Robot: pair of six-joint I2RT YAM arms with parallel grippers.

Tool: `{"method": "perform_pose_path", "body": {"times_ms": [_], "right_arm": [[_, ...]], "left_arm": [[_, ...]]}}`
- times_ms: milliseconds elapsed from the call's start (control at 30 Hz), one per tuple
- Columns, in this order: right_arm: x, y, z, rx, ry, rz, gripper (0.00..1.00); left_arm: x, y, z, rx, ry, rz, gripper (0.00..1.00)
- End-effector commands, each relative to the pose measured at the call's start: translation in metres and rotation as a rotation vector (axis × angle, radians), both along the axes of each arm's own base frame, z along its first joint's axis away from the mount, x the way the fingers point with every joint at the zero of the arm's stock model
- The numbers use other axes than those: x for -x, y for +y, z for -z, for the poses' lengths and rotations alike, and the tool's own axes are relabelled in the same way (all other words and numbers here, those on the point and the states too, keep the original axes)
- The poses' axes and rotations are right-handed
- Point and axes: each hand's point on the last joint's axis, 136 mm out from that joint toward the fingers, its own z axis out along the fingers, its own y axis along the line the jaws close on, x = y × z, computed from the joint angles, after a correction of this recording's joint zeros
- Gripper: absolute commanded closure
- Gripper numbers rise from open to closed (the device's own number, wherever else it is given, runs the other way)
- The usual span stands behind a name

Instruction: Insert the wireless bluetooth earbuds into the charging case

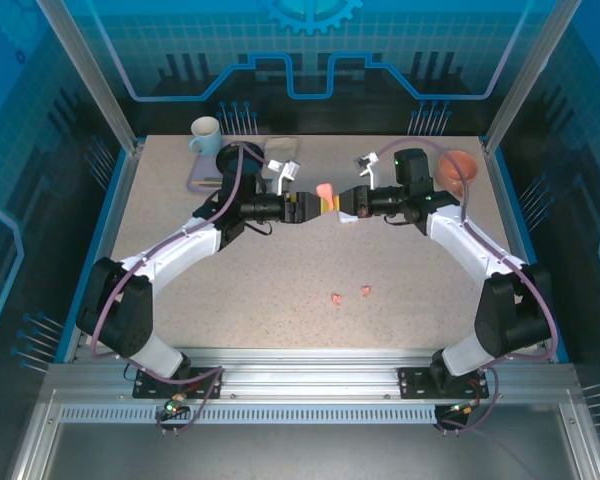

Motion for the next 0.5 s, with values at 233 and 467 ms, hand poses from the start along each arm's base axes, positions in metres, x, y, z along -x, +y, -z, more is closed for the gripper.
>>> {"method": "perform_pose_path", "body": {"times_ms": [233, 467], "right_arm": [[0.011, -0.013, 0.008, 0.298, -0.104, -0.091, 1.0], [0.009, -0.002, 0.003, 0.361, -0.169, -0.161, 1.0]], "left_arm": [[0.024, 0.029, -0.031, -0.078, -0.033, 0.177, 0.02], [0.036, 0.026, -0.013, -0.118, 0.042, 0.296, 0.06]]}}
